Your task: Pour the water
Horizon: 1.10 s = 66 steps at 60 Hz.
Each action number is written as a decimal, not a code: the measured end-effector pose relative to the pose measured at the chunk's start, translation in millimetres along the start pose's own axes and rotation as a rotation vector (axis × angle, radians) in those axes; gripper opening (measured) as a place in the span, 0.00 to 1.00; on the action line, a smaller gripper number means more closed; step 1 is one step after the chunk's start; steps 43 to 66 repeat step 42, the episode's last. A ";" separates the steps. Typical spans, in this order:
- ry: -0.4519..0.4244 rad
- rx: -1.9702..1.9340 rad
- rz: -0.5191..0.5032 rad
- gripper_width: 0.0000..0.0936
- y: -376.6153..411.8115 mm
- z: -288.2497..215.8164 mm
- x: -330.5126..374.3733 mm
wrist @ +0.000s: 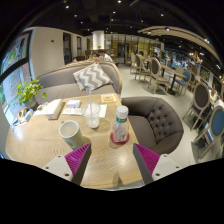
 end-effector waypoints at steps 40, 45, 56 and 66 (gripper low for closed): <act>-0.046 -0.008 0.070 0.91 123.2 25.6 147.8; -0.046 -0.014 0.064 0.92 126.5 25.8 149.2; -0.046 -0.014 0.064 0.92 126.5 25.8 149.2; -0.046 -0.014 0.064 0.92 126.5 25.8 149.2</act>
Point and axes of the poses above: the point between the fingertips, and its own axes, seen from behind it with the camera up: y to the left, z down, x backward, against the way the camera looks, the point moved 4 cm from there along x, backward, against the way the camera looks, and after that the axes turned 11 degrees about -z, right-handed, at the moved point
